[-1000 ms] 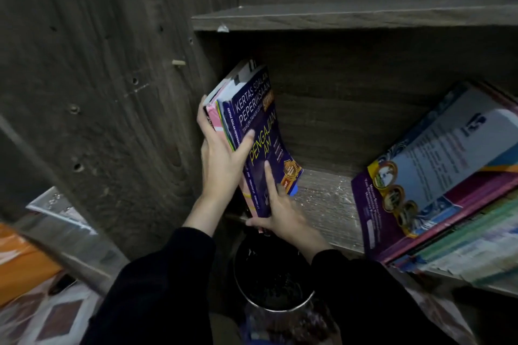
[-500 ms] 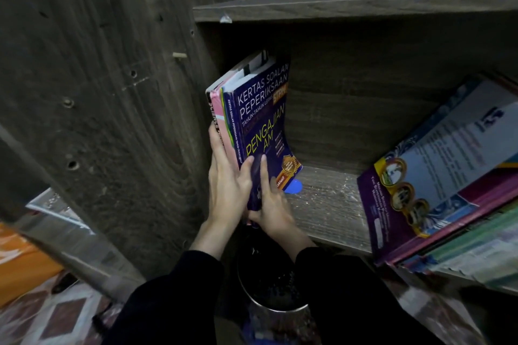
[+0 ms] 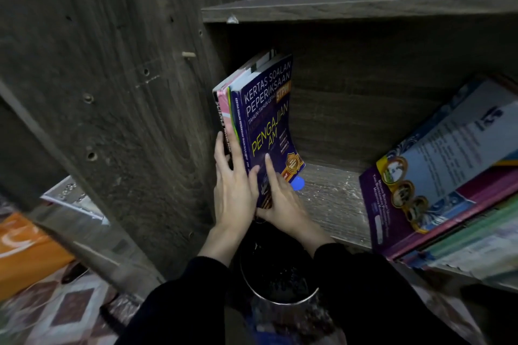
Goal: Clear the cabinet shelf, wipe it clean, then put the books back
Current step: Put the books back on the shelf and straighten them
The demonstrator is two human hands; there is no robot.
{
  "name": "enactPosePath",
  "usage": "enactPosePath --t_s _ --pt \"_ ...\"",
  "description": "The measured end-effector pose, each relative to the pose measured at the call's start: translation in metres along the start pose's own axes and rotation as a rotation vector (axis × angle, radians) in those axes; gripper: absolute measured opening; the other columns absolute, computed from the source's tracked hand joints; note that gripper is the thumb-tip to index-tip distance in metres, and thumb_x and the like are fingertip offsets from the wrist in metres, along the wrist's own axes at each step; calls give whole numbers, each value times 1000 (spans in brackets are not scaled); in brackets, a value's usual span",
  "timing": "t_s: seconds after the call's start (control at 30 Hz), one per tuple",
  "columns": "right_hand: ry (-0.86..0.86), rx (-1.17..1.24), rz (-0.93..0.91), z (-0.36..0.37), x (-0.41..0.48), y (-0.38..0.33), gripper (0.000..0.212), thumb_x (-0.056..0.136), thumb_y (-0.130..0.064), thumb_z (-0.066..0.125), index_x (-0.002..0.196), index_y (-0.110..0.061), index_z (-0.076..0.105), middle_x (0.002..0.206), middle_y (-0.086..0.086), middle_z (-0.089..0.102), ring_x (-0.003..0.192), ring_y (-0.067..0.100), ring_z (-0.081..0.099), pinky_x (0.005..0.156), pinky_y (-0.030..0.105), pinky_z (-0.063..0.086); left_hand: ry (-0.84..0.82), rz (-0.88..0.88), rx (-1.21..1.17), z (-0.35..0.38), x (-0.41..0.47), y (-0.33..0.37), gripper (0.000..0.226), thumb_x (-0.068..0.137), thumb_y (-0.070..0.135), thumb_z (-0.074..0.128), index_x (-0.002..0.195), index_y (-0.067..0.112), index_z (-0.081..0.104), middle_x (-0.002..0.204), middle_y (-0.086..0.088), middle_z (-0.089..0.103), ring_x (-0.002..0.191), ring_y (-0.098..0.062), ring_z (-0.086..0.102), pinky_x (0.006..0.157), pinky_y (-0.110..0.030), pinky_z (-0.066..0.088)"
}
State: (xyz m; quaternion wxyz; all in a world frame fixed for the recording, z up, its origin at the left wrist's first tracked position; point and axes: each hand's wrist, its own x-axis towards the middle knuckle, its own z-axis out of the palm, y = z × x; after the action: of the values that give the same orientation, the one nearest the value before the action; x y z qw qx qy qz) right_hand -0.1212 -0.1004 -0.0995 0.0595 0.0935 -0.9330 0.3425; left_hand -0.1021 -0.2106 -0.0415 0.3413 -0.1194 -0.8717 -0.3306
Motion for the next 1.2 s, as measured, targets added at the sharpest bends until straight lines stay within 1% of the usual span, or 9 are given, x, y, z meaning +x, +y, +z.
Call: enactPosePath --t_s 0.1,0.2,0.33,0.47,0.7,0.8,0.93,1.1,1.2 --pt "-36 0 10 -11 -4 -3 118 78 -37 75 138 -51 -25 151 18 28 138 34 30 110 47 32 -34 -57 -3 0 0 1 98 94 19 53 141 40 -30 150 -10 25 114 -39 55 82 -53 52" --pt "45 -11 7 -27 -12 -3 106 80 -29 73 150 -38 -6 153 15 27 139 32 28 112 44 30 -56 -110 18 -1 -1 7 95 95 17 52 139 40 -29 144 -13 33 107 -41 58 84 -51 49" --pt "190 -78 27 -58 -25 -4 98 83 -24 69 152 -30 0 151 13 32 136 32 29 111 43 28 -140 -142 95 -10 4 21 100 94 12 53 134 54 -29 131 -16 38 86 -43 61 78 -48 49" --pt "309 -148 47 -100 -45 -13 84 88 -24 63 153 -28 9 149 14 32 138 29 22 112 44 23 -199 -234 137 -18 12 32 103 91 9 58 134 47 -28 112 -17 43 82 -39 60 78 -47 48" --pt "889 -379 -3 -182 -95 -12 61 80 -17 60 139 -13 46 134 22 48 132 38 30 108 50 27 -205 -243 181 -17 17 32 109 86 6 64 144 31 -24 123 -27 39 77 -36 51 80 -51 48" --pt "998 -444 107 -212 -114 1 60 79 -15 61 137 -10 46 140 26 40 135 39 23 110 51 23 -211 -268 156 -16 19 33 107 86 4 64 148 30 -20 123 -29 37 85 -43 52 86 -55 45" --pt "1007 -484 378 -235 -137 19 71 86 -22 60 148 -8 28 151 26 22 142 41 10 115 50 11 -207 -288 141 -15 19 35 106 86 3 63 149 32 -17 121 -31 37 90 -50 54 88 -58 43" --pt "941 -345 474 -238 -140 20 73 89 -27 58 148 -5 22 131 21 50 131 35 32 118 43 7 -212 -274 121 -17 18 35 103 87 1 61 150 31 -15 121 -34 37 93 -54 52 89 -60 41" --pt "951 -264 418 -235 -137 13 73 88 -24 62 149 -9 23 127 16 52 127 29 39 109 35 23 -216 -275 106 -18 18 37 102 88 1 59 149 33 -16 121 -33 36 94 -54 52 90 -60 40"
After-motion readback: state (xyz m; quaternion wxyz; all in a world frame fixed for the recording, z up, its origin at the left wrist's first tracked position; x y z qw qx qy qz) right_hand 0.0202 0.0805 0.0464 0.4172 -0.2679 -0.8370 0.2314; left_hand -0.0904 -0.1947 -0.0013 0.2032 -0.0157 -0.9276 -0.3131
